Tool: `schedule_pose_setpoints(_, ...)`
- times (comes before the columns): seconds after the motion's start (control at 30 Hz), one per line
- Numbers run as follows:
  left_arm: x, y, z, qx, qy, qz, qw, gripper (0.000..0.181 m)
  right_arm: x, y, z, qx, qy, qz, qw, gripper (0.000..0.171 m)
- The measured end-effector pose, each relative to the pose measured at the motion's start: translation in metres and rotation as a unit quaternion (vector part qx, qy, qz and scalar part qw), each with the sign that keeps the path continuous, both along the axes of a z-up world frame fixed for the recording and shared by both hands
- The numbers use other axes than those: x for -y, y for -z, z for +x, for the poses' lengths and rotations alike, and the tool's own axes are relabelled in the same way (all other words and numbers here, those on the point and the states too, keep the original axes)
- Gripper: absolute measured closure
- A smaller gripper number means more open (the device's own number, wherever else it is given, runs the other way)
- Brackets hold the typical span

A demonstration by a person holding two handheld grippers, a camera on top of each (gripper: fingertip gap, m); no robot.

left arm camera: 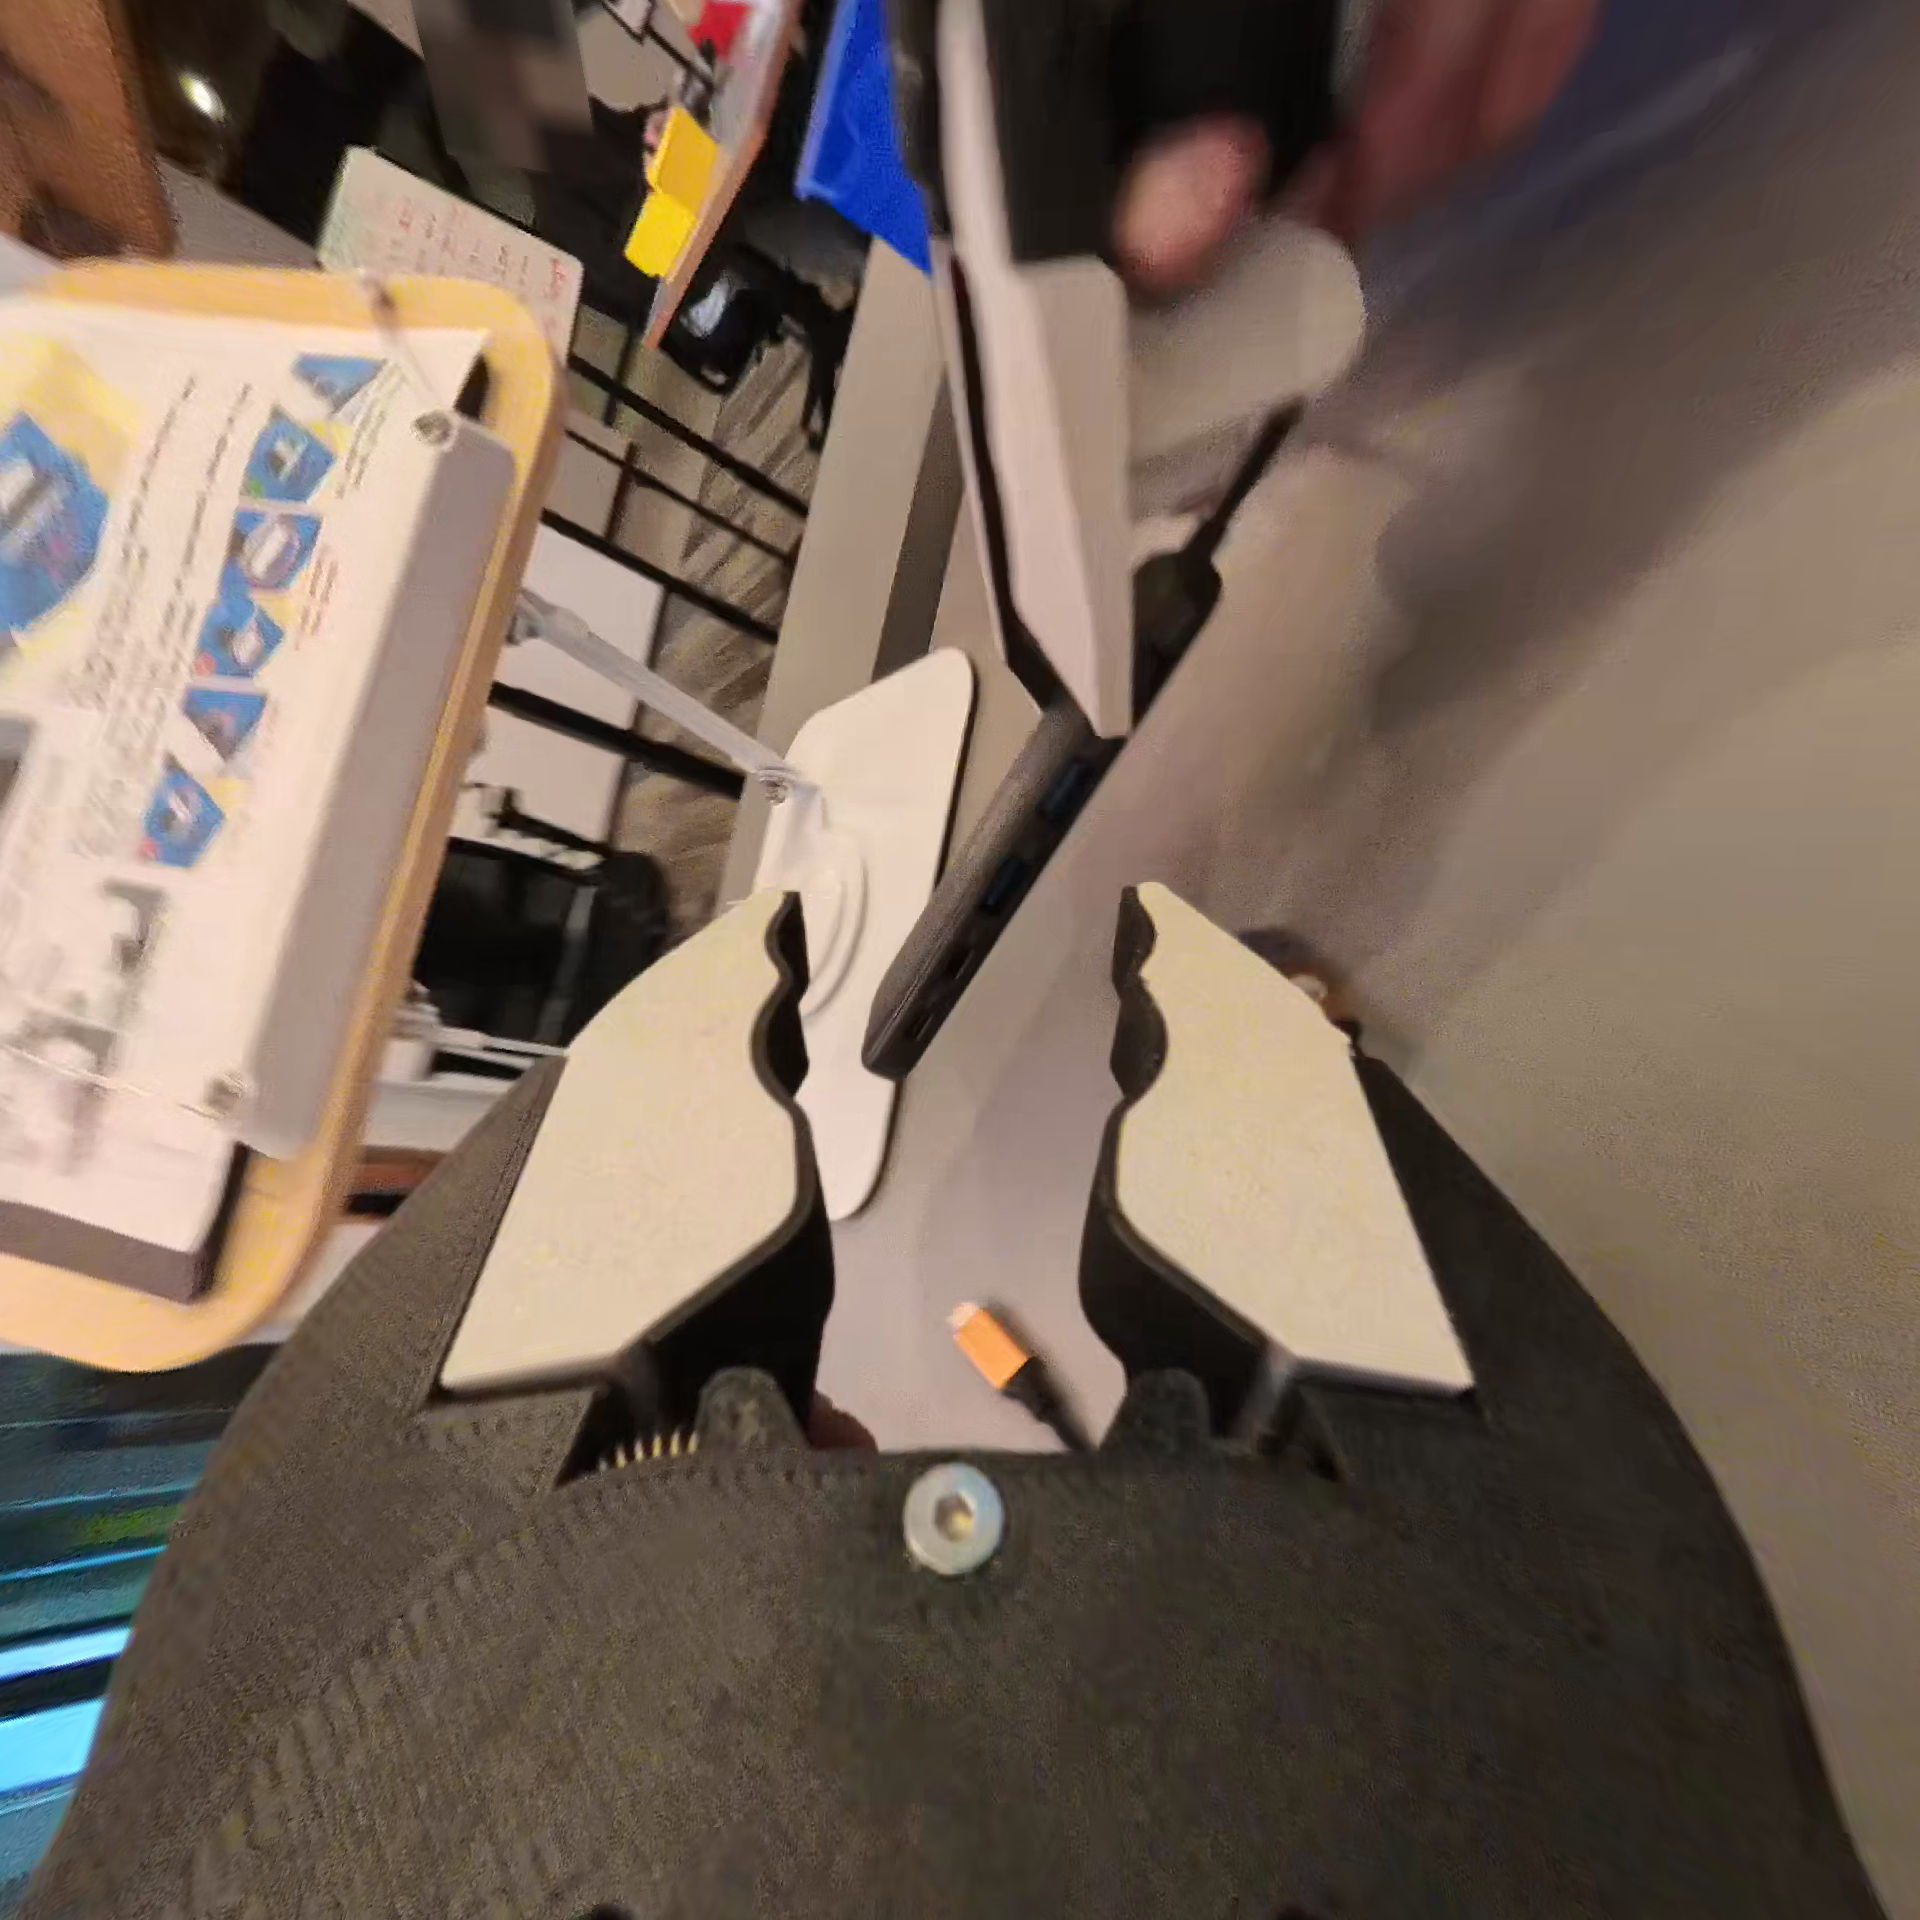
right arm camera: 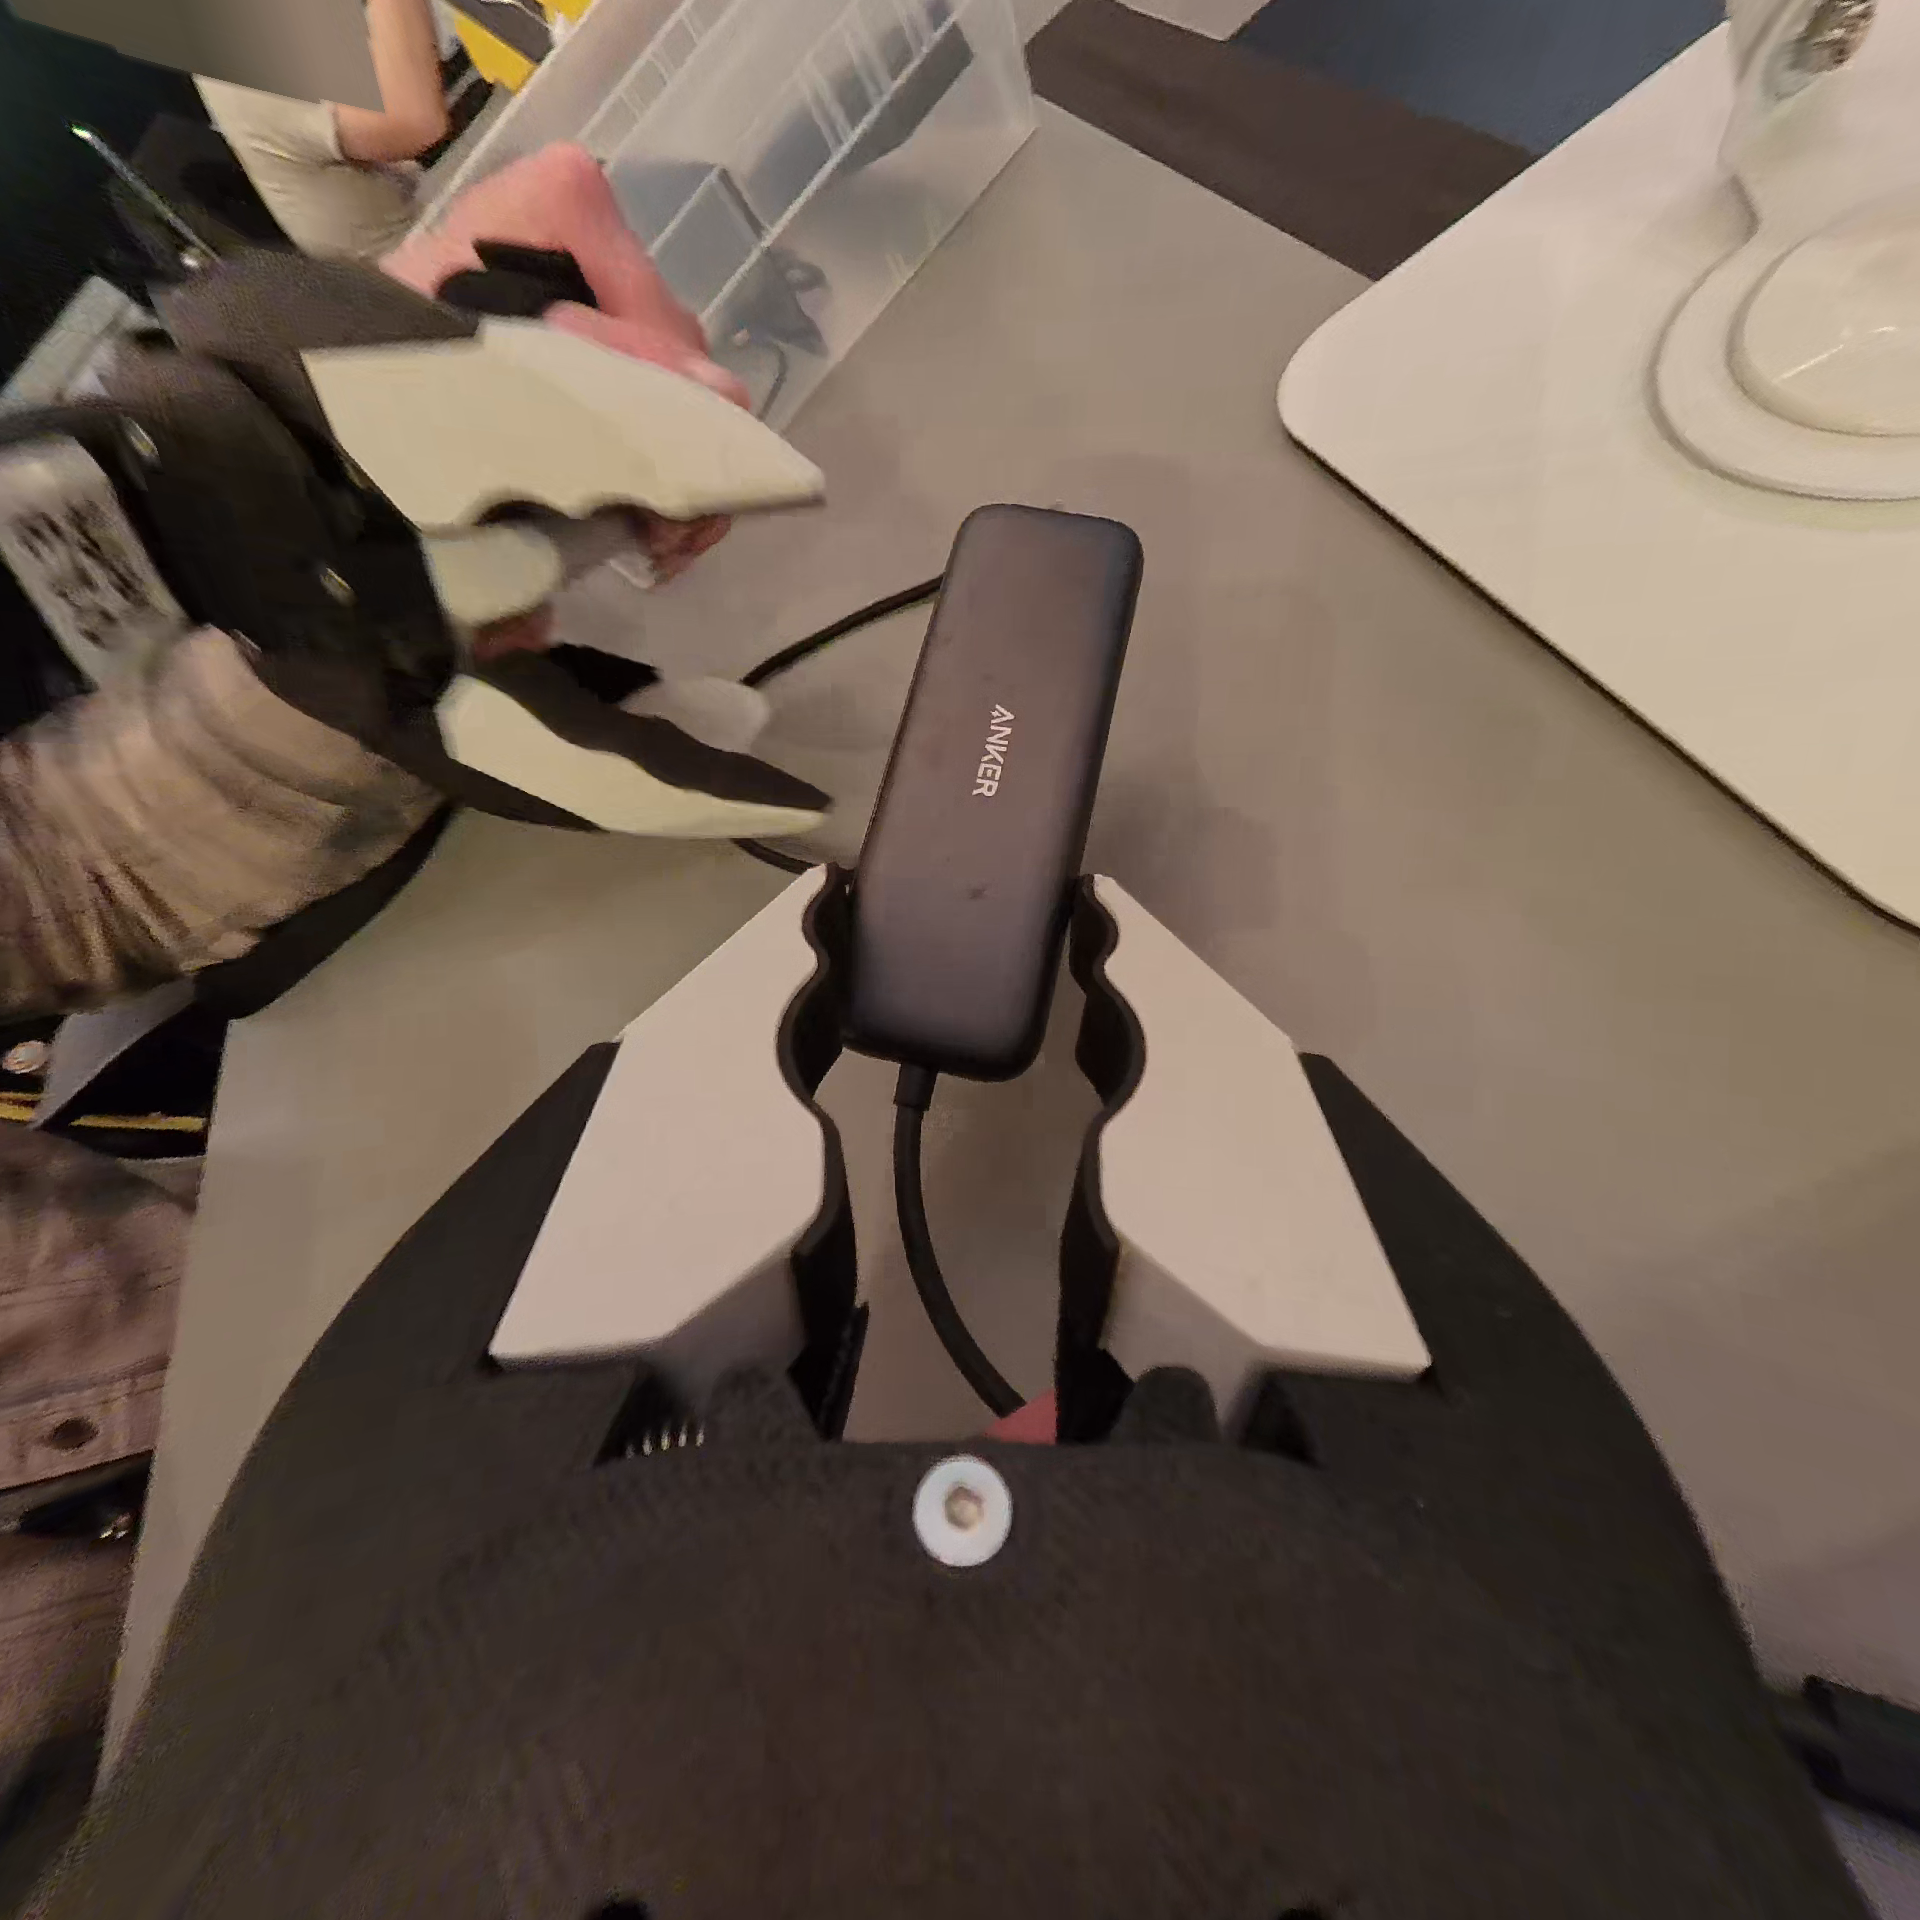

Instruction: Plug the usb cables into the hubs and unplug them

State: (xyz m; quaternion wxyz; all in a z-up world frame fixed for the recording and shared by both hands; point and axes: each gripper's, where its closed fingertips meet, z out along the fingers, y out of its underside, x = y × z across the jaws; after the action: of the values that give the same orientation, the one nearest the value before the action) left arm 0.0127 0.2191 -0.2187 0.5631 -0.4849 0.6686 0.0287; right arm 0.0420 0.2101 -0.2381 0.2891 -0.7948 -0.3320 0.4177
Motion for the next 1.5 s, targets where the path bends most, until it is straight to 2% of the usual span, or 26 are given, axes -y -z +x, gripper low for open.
schedule_pose_setpoints(0.07, -0.002, 0.007, 0.004, -0.047, -0.007, 0.071, 0.996, 0.138, 0.009, -0.004, -0.007, -0.011, -0.021, -0.007, 1.0, 0.13)
schedule_pose_setpoints(0.1, 0.001, 0.011, 0.007, -0.059, 0.002, 0.079, 0.995, 0.141, 0.013, -0.006, -0.011, -0.015, -0.031, -0.01, 0.999, 0.13)
schedule_pose_setpoints(0.17, -0.002, 0.014, 0.005, -0.083, -0.008, 0.104, 0.991, 0.163, 0.02, -0.008, -0.017, -0.013, -0.046, -0.009, 0.999, 0.13)
schedule_pose_setpoints(0.33, -0.004, 0.013, 0.006, -0.117, -0.019, 0.146, 0.982, 0.168, 0.017, -0.01, -0.013, 0.048, -0.041, 0.037, 0.997, 0.128)
schedule_pose_setpoints(0.47, -0.001, 0.005, 0.012, -0.141, -0.035, 0.163, 0.976, 0.168, 0.02, 0.003, -0.001, 0.176, -0.056, 0.076, 0.98, 0.1)
schedule_pose_setpoints(0.5, 0.002, 0.005, 0.015, -0.146, -0.029, 0.165, 0.975, 0.168, 0.021, 0.005, 0.0, 0.197, -0.063, 0.081, 0.975, 0.098)
schedule_pose_setpoints(0.73, 0.019, 0.004, 0.032, -0.166, -0.019, 0.181, 0.969, 0.168, 0.037, 0.027, -0.007, 0.232, -0.123, 0.061, 0.963, 0.116)
schedule_pose_setpoints(0.9, 0.019, 0.005, 0.034, -0.161, -0.023, 0.181, 0.97, 0.168, 0.037, 0.032, -0.005, 0.226, -0.127, 0.052, 0.964, 0.119)
schedule_pose_setpoints(1.03, 0.02, -0.005, 0.033, -0.114, -0.017, 0.144, 0.983, 0.165, 0.032, 0.023, -0.007, 0.204, -0.117, 0.064, 0.97, 0.12)
schedule_pose_setpoints(1.23, 0.024, -0.019, 0.014, -0.044, -0.002, -0.041, 0.998, 0.139, 0.013, 0.025, 0.012, 0.206, -0.069, 0.074, 0.973, 0.12)
schedule_pose_setpoints(1.3, 0.034, -0.007, 0.008, -0.058, 0.011, -0.126, 0.99, 0.133, 0.008, 0.026, 0.016, 0.199, -0.056, 0.072, 0.976, 0.12)
schedule_pose_setpoints(1.4, 0.044, 0.017, -0.001, -0.098, 0.015, -0.198, 0.975, 0.131, 0.004, 0.028, 0.021, 0.2, -0.047, 0.069, 0.976, 0.12)
schedule_pose_setpoints(1.5, 0.04, 0.038, -0.005, -0.123, 0.0, -0.215, 0.969, 0.141, 0.002, 0.03, 0.024, 0.198, -0.041, 0.068, 0.977, 0.12)
